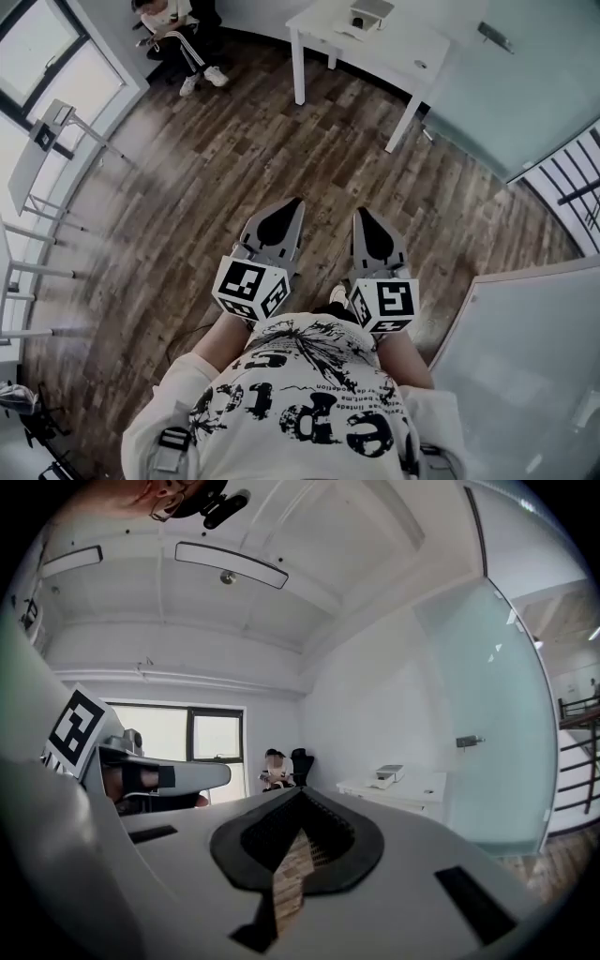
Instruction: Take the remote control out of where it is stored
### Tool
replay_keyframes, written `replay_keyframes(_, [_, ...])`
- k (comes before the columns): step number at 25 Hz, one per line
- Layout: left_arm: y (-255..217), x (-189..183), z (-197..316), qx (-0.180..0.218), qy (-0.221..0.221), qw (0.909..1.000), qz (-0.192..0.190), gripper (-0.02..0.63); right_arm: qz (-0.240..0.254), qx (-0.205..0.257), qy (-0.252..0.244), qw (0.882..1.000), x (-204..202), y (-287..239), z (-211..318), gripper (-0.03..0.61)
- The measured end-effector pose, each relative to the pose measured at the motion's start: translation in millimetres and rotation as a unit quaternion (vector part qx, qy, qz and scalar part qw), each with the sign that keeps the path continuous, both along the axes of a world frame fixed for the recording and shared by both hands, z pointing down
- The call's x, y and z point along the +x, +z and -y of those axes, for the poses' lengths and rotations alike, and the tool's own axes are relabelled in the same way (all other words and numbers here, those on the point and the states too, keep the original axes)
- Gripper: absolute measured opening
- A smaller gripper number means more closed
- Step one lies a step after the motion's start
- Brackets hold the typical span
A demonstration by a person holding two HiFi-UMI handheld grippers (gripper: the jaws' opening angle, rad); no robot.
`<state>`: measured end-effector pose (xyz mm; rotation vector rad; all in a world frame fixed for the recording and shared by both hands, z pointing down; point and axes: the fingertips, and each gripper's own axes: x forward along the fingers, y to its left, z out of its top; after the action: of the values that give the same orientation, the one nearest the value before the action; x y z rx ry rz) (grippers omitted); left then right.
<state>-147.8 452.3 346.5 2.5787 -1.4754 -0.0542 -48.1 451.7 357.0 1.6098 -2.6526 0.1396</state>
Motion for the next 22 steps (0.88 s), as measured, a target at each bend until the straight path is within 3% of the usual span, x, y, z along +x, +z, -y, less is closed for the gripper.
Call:
replay_keyframes(6, [-11.7, 61.0, 65.2, 0.009, -0.031, 0.9995, 0.007, 0.008, -0.014, 0.032, -0.025, 0.999, 64.7, -24.9, 64.3, 0.0])
replay_keyframes(12, [0.5, 100.7, 109.1, -0.02, -0.04, 0.999, 0.001, 0.008, -0.01, 0.018, -0.02, 1.0, 117.8, -16.0, 108.7, 0.0])
replay_keyframes(22, [9.9, 113.9, 206.3, -0.026, -0.009, 0.9996, 0.009, 0.008, -0.021, 0.006, 0.019, 1.0, 133.0, -0.2, 192.4, 0.0])
